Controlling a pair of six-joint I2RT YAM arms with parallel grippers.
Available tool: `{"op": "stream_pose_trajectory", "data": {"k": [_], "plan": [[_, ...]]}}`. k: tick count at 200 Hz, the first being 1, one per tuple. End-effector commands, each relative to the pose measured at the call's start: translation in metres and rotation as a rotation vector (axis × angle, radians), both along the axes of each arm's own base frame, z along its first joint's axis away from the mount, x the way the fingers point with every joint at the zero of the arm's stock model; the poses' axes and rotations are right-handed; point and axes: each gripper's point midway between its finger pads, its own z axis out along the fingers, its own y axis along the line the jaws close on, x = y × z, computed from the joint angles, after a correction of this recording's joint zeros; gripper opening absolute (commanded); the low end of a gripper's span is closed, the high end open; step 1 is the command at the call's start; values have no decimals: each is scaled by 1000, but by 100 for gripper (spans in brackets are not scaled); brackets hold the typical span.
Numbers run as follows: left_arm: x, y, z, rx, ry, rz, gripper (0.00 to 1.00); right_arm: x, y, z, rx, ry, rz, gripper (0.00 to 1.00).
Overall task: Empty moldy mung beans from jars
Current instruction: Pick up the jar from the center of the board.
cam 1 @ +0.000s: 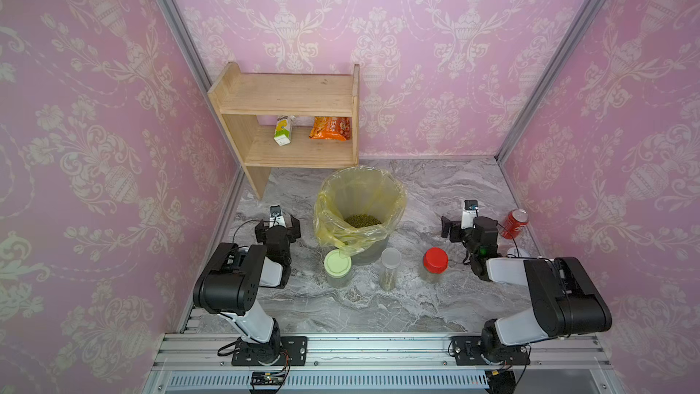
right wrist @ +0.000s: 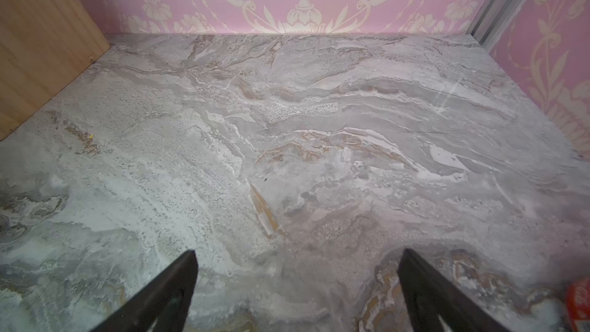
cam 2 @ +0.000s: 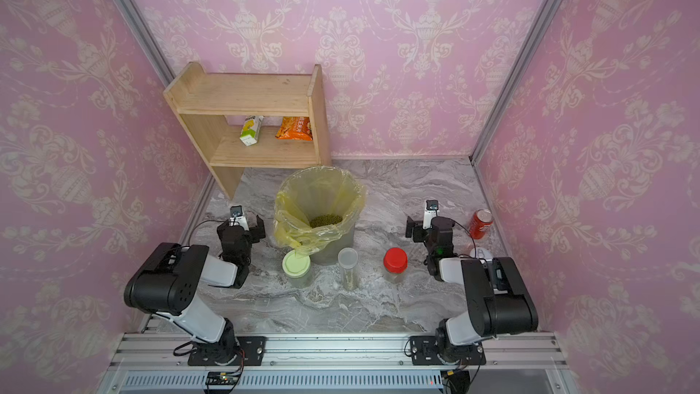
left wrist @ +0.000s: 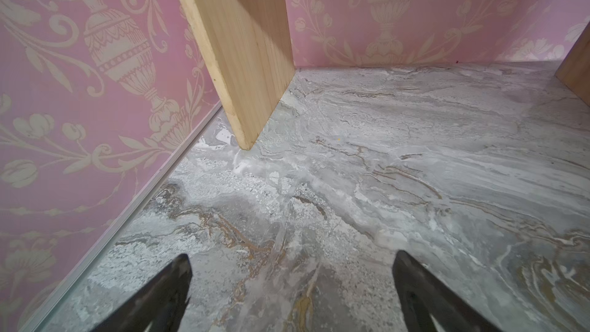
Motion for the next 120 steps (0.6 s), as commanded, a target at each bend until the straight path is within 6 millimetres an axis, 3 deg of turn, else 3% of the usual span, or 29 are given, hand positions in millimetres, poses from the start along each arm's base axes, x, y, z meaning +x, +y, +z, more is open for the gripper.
{"op": "stream_pose_trajectory", "data": {"k": [1,120], "plan": [[3,-6,-1,-5,4,-49,99,5,1,5,1,-14,6,100],[4,2,-2,-17,18,-8,99,6,-1,5,21,-12,11,100]]}}
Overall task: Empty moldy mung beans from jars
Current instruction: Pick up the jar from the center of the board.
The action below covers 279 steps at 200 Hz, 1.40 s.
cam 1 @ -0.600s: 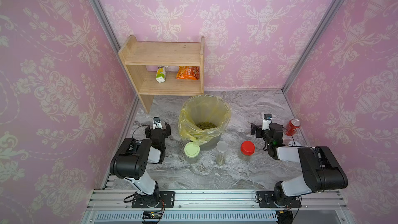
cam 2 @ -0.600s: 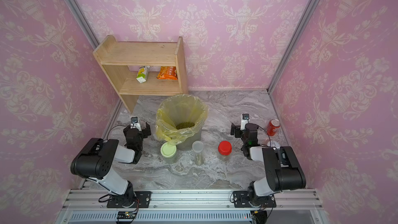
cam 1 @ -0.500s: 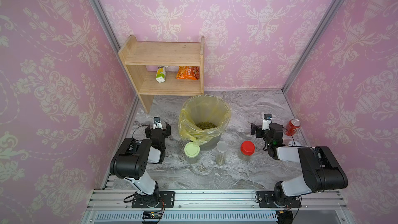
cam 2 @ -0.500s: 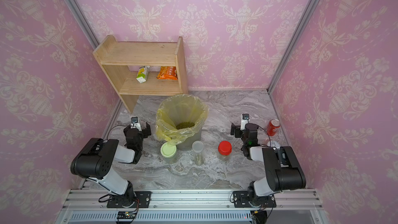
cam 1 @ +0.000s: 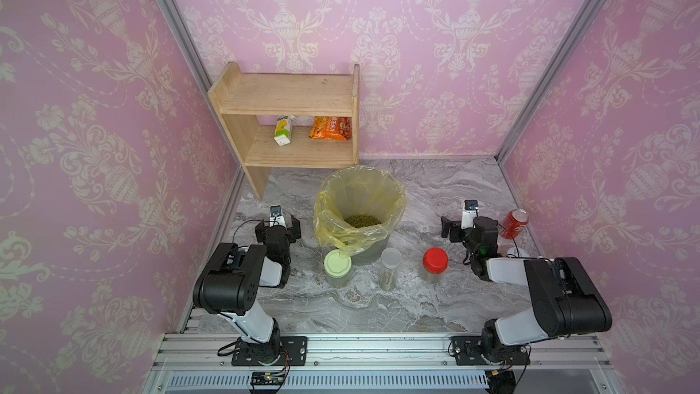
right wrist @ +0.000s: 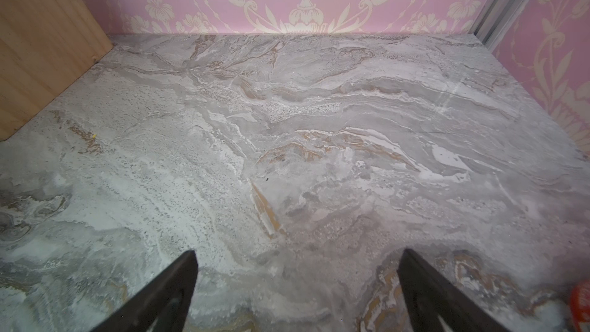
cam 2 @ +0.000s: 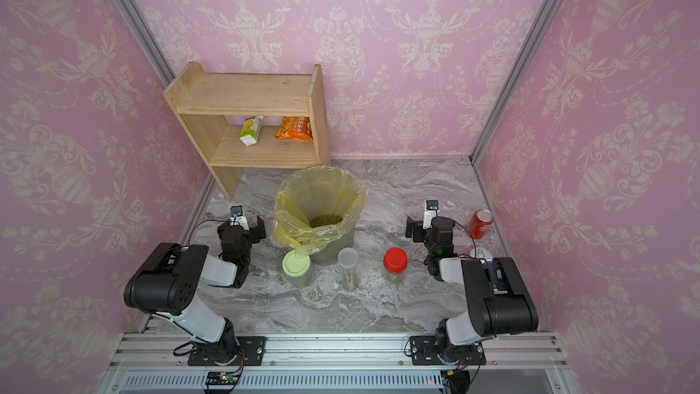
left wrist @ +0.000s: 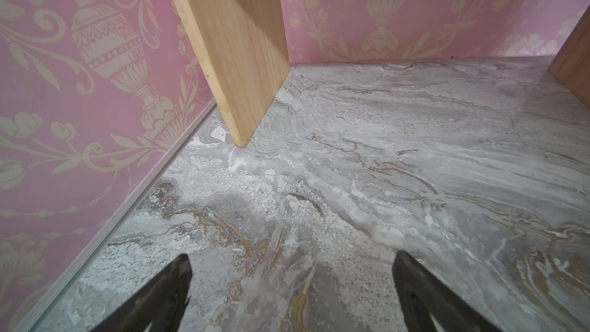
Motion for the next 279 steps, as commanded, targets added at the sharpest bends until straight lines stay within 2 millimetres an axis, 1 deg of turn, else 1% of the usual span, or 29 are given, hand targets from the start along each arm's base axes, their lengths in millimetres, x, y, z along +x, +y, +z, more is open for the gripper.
{"op": "stream_pose_trajectory", "data": {"k": [1,13,25,30,38,51,78,88,100,115,121,132,148,164,176,201,214,224,236,258,269,279], "plan": [[3,3,0,-11,4,6,99,6,1,5,15,-13,9,100],[1,2,3,-8,-8,2,99,6,-2,6,16,-3,-9,100],[-2,-1,10,-7,-29,-18,99,6,-9,13,16,14,-50,100],[-5,0,14,-7,-37,-10,99,7,-12,20,15,20,-72,100],[-10,5,21,-8,-54,17,99,4,-16,23,36,70,-92,100],[-19,12,32,-7,-78,67,99,2,-9,31,73,85,-58,100],[-32,10,59,-14,-115,76,99,-13,-4,42,111,47,-44,100],[-38,8,70,-2,-137,76,99,-19,-4,42,115,63,-49,100],[-46,6,87,26,-173,94,99,-26,-3,42,114,86,-46,100],[-57,-4,111,65,-210,81,99,-34,-3,46,122,89,-49,100],[-62,-9,121,70,-231,75,99,-38,-3,50,132,81,-54,100],[-69,-18,141,69,-266,46,99,-44,2,58,159,75,-32,100],[-78,-34,168,44,-308,-17,99,-54,14,64,220,88,12,100],[-85,-47,187,18,-322,-68,99,-66,35,60,247,134,102,99],[-87,-60,194,13,-324,-113,99,-74,41,54,237,164,103,99],[-86,-89,203,1,-290,-234,99,-92,63,50,245,191,185,98],[-87,-99,209,-9,-268,-270,99,-102,71,56,269,174,210,98],[-90,-106,217,-25,-264,-297,99,-111,75,65,303,135,235,99],[-94,-114,226,-44,-272,-335,99,-121,73,75,325,92,223,100],[-102,-122,241,-94,-288,-380,99,-140,72,92,342,48,238,100],[-107,-127,249,-117,-296,-414,99,-149,76,95,351,58,266,100],[-110,-132,255,-135,-298,-446,99,-156,79,93,357,85,284,100]]}}
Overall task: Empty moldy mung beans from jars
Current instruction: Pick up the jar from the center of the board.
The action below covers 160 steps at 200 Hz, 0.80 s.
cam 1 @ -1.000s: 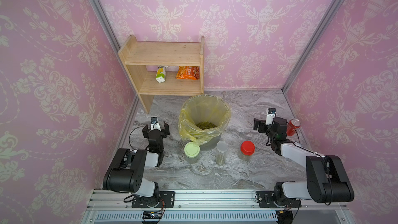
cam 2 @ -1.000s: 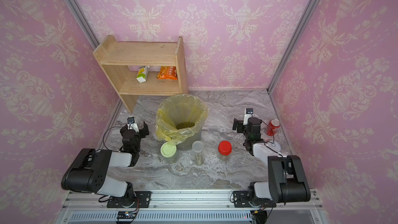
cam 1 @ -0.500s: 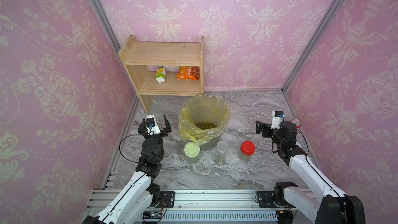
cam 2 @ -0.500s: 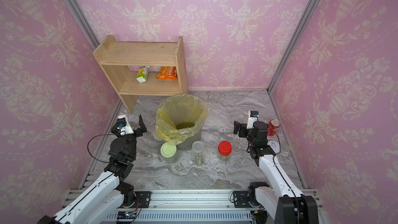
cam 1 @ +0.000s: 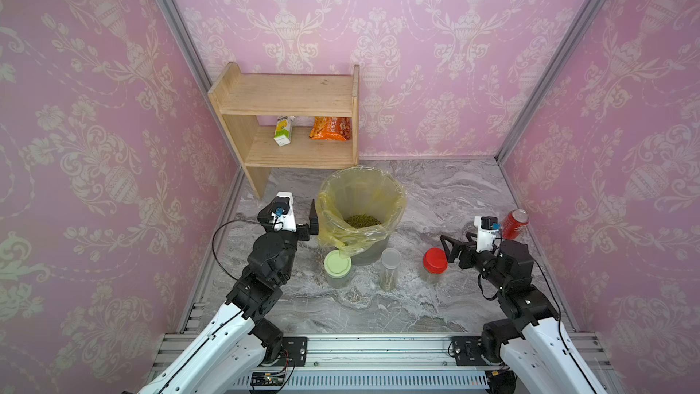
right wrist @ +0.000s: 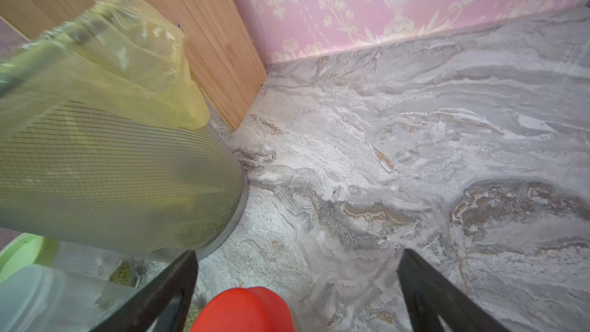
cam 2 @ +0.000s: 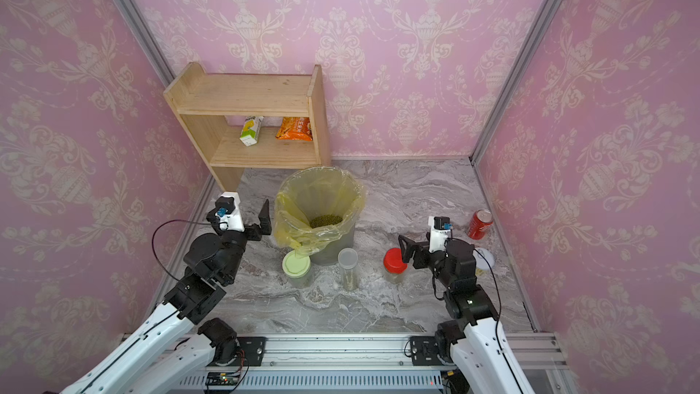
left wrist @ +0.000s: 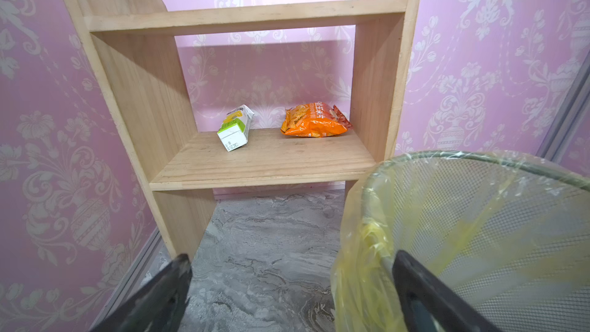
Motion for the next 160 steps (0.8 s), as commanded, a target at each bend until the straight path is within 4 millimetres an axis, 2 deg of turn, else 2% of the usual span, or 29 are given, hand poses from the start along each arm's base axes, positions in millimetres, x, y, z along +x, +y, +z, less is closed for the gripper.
{"op": "stream_pose_trajectory", "data": {"k": [1,19,27,29,35,78,117,160], "plan": [[-10,-15,11,-43,25,-100,99,-22,10,-16,33,116,57,100],[-13,-23,20,-69,42,-153,99,-33,12,-22,36,169,74,100],[-12,-28,16,-68,68,-174,99,-36,14,-23,45,175,86,100],[-13,-29,25,-77,57,-185,99,-37,15,-22,48,174,89,100],[-13,-33,28,-80,67,-201,99,-38,18,-23,48,175,102,99],[-8,-44,21,-77,134,-234,99,-39,30,-34,-40,227,140,96],[-9,-40,19,-96,132,-218,99,-35,24,-39,-112,274,98,96],[-11,-39,18,-96,137,-218,99,-35,31,-44,-163,312,112,96]]}}
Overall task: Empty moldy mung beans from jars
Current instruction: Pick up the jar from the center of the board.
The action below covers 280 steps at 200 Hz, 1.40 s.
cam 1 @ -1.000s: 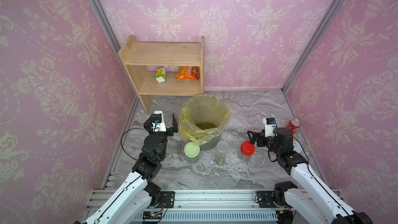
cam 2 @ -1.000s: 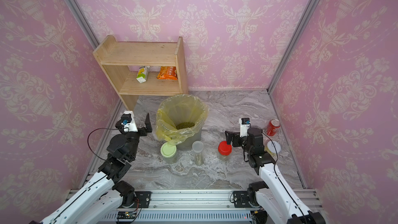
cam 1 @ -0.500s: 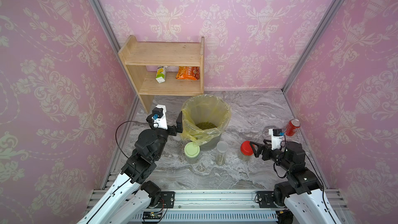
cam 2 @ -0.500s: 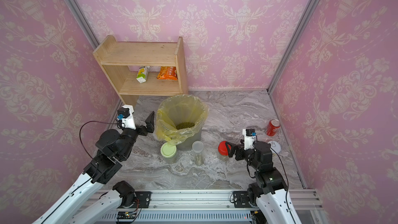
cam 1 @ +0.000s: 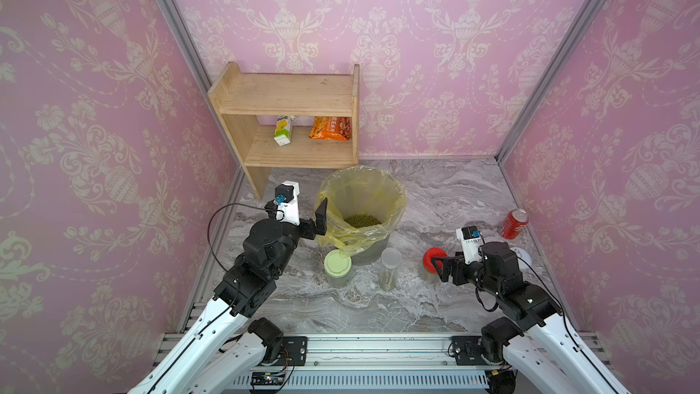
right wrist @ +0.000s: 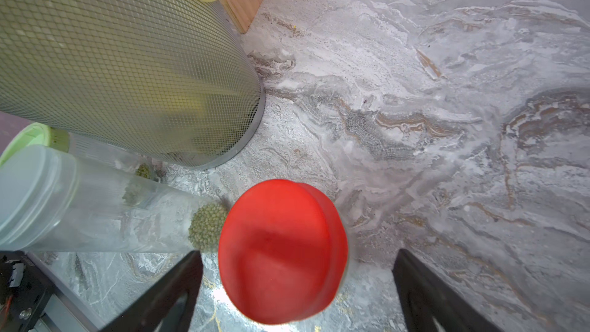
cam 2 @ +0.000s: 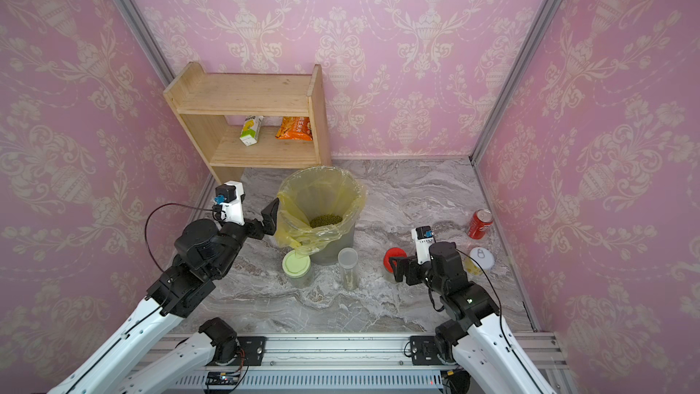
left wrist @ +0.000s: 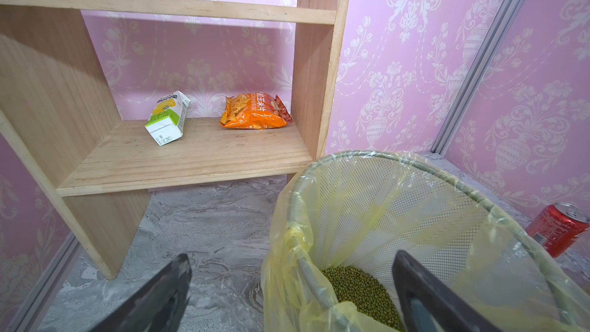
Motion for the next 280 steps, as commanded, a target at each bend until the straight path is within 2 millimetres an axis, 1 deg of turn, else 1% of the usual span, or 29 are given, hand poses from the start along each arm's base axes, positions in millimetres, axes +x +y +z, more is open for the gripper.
{"op": "stream_pose_trajectory", "data": {"k": [1,25,35,59,83,100,121,142,164,212,240,262,280], "plan": [[-3,-4,-3,-13,19,-25,99,1,-1,7,-40,-8,-8,96],[-2,-7,-7,-6,42,-31,99,3,5,16,-25,-39,-5,96],[-1,-7,-9,-4,47,-27,99,4,6,16,-23,-42,-6,96],[0,-6,-12,0,54,-22,99,7,8,7,-64,4,7,100],[0,-6,-13,1,50,-24,99,10,12,4,-89,24,19,99],[0,-6,-15,3,54,-21,99,12,12,1,-94,32,7,98],[0,-7,-17,6,63,-23,99,14,11,-6,-114,53,-1,94],[1,-6,-19,9,66,-17,99,17,14,-13,-130,81,5,93],[0,-5,-19,6,64,-15,99,20,18,-17,-144,110,19,93],[-1,-2,-17,1,49,-3,99,22,18,-27,-186,169,6,88],[-1,-2,-17,-1,47,-3,99,22,18,-32,-202,191,0,88],[-1,-3,-17,3,55,-10,99,20,16,-33,-211,197,-11,91],[-1,-4,-18,6,60,-15,99,17,15,-35,-209,201,-21,91]]}}
